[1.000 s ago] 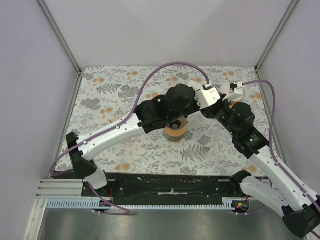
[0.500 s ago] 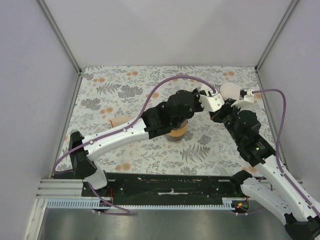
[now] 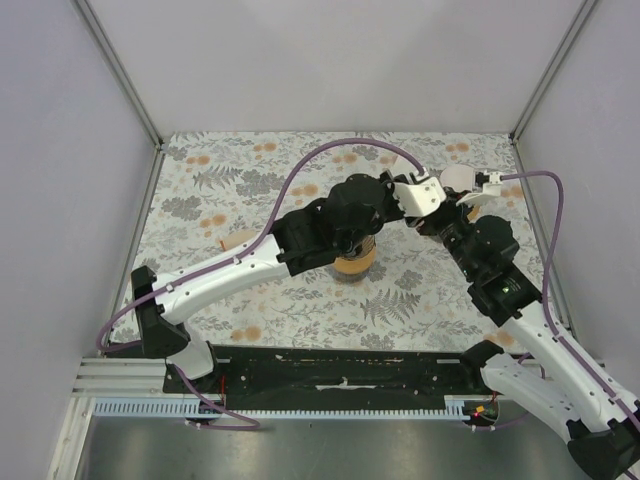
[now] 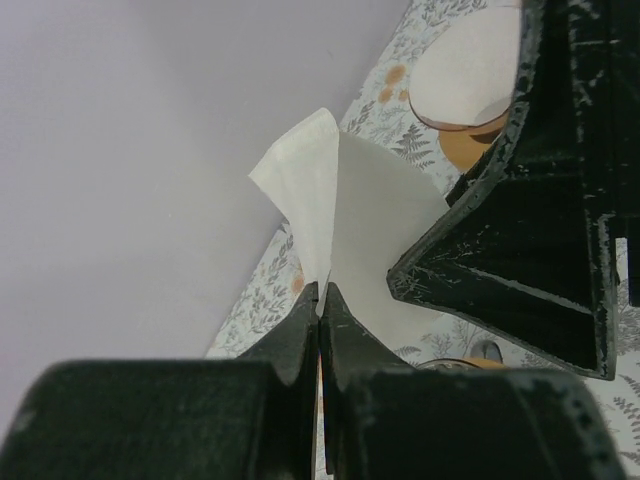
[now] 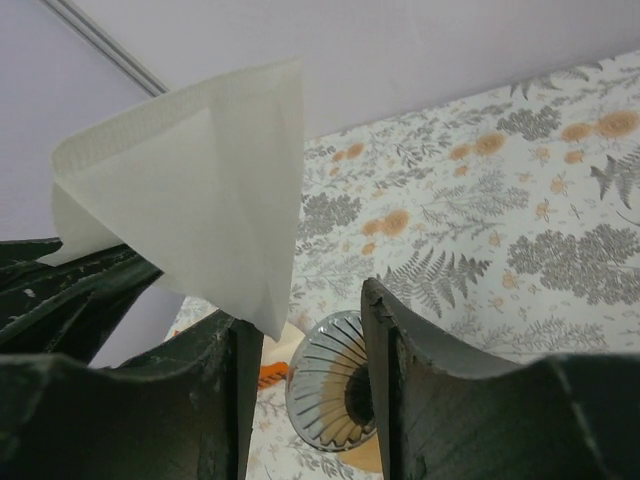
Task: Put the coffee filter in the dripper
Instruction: Place the coffee filter in the coffee dripper.
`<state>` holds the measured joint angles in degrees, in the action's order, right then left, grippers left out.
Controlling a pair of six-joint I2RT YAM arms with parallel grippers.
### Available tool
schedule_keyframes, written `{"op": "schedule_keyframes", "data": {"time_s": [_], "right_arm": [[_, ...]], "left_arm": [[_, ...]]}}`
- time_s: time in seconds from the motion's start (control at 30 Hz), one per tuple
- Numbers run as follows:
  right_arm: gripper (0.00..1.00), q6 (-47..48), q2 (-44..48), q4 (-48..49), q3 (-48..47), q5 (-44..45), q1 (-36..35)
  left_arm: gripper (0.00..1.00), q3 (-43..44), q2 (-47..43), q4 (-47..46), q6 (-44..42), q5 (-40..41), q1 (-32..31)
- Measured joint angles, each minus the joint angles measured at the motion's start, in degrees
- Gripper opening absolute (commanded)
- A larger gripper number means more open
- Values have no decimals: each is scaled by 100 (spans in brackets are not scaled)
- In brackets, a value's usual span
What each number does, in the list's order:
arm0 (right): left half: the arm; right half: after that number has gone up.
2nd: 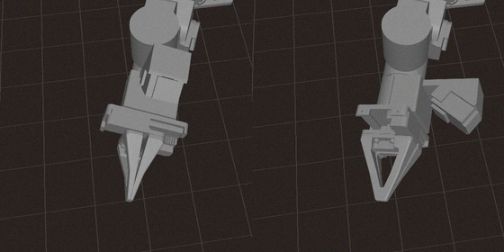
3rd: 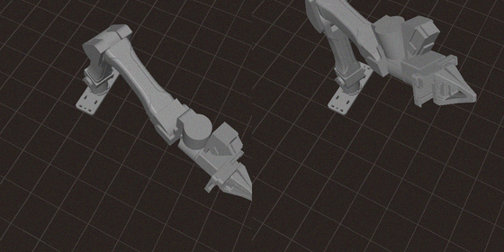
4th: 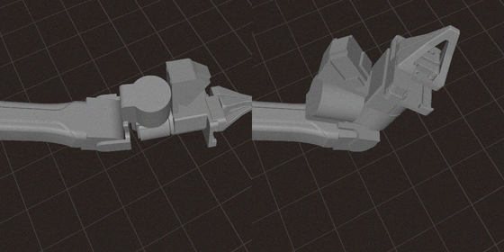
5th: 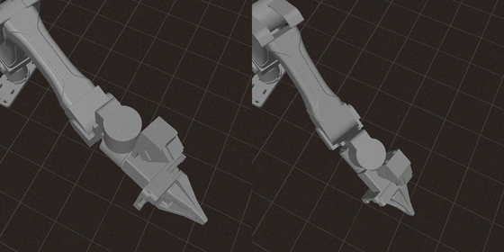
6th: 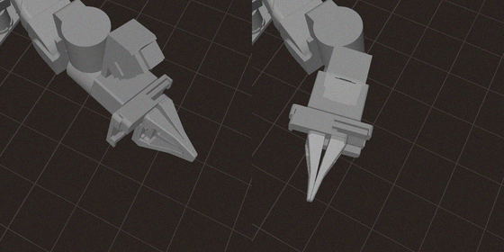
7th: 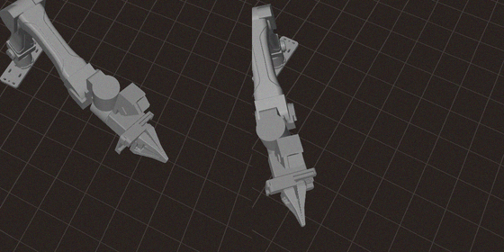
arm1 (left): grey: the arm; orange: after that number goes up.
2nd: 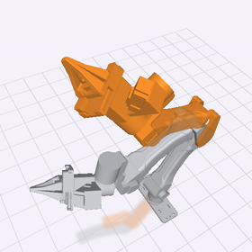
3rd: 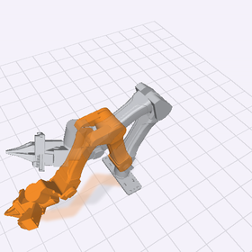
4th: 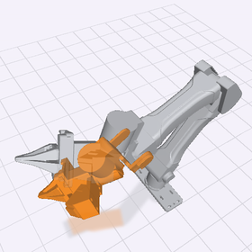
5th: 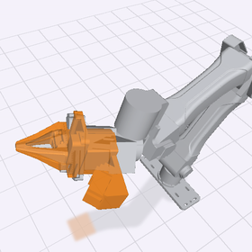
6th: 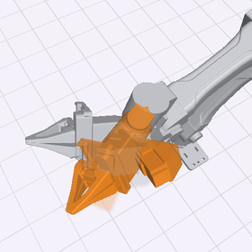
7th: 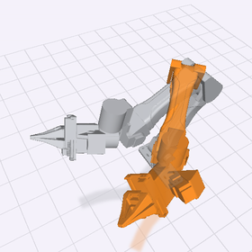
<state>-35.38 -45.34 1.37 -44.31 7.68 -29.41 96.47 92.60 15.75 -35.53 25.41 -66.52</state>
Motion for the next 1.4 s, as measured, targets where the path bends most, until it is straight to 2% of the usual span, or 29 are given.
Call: {"op": "schedule_keyframes", "data": {"time_s": [0.23, 0.57, 0.63, 0.7, 0.73, 0.87, 0.97, 1.13, 1.33, 1.4], "right_arm": [[52, 15, 188, 833, 275, 28, 0], [56, 254, -4, 1521, 306, 251, -146], [51, 448, 15, 1613, 306, 487, -304], [31, 610, 39, 1655, 306, 693, -400], [25, 699, 46, 1668, 306, 772, -428], [10, 883, 26, 1493, 291, 1104, -461], [6, 975, 15, 1200, 240, 1370, -461], [4, 1255, 55, 656, 76, 1823, -487], [0, 1633, -160, -81, -496, 1867, -496], [0, 1683, -393, -420, -850, 1655, -492]], "left_arm": [[2, 485, 63, 553, 634, -4, -2], [2, 640, 205, 833, 918, -20, -63], [2, 686, 249, 870, 960, -26, -63], [2, 750, 293, 909, 1016, -46, -63], [2, 796, 319, 925, 1043, -50, -63], [2, 885, 356, 946, 1080, -55, -72], [2, 896, 358, 949, 1082, -28, -72], [2, 896, 396, 944, 1062, 133, -52], [2, 896, 413, 946, 1021, 177, -31], [14, 896, 413, 973, 1025, 192, -7]]}}
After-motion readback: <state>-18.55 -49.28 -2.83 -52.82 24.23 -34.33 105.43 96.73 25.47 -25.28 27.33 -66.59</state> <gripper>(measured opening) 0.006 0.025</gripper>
